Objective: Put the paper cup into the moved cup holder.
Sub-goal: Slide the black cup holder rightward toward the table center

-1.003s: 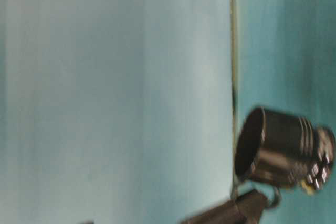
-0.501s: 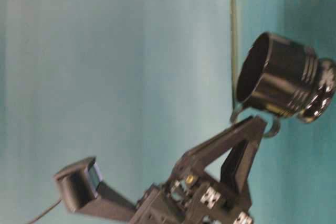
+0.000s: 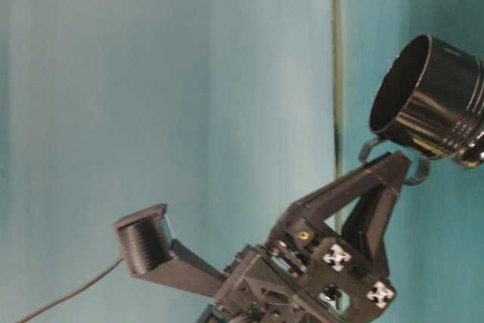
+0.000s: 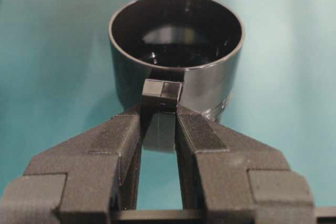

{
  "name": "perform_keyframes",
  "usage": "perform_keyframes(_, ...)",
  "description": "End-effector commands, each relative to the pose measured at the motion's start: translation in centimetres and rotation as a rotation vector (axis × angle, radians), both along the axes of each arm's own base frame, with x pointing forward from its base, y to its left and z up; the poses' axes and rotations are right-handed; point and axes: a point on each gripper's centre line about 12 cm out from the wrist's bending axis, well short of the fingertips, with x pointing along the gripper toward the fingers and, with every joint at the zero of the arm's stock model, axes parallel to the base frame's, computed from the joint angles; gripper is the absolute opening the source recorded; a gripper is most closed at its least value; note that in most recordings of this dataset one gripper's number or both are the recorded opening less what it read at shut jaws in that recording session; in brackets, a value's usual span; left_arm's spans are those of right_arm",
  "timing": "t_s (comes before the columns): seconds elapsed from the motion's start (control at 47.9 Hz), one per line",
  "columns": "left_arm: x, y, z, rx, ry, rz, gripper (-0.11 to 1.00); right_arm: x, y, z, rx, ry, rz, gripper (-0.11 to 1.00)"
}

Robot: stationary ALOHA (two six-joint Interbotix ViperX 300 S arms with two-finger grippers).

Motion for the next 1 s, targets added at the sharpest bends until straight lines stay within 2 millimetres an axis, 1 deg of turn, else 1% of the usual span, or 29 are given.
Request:
perform_keyframes(0.0, 0.1, -0.1, -0.2, -0.004, 0.0, -0.001, 0.2, 0.2, -0.1, 0.8, 0.013, -0.021, -0.007, 0.01)
perform_keyframes(0.167, -0.4, -0.1, -1.2, -0.008, 0.04, 0.001, 0.2, 0.3, -0.1, 0.8, 0.013, -0.02, -0.007, 0.01)
perform_keyframes(0.292, -0.7, -0.1, -1.5, -0.008, 0.061, 0.001, 0.2, 0.2, -0.1, 0.8, 0.013, -0.018, -0.007, 0.01)
perform_keyframes(0.585, -0.4, -0.2, -1.2, -0.005, 0.037, -0.002, 0.2, 0.2, -0.1, 0.5, 0.015, -0.001, -0.007, 0.01)
perform_keyframes(0.752, -0.4, -0.1, -1.5, -0.008, 0.046, 0.001, 0.2, 0.2, -0.1, 0.5, 0.015, 0.005, -0.008, 0.01)
perform_keyframes(0.815, -0.4, -0.2, -1.6, -0.009, 0.049, 0.0, 0.27, 0.2, -0.1, 0.5, 0.013, 0.005, -0.008, 0.01)
perform_keyframes(0.982, -0.2, -0.2, -1.6, -0.009, 0.046, 0.0, 0.55, 0.2, -0.1, 0.5, 0.015, 0.006, -0.01, 0.01)
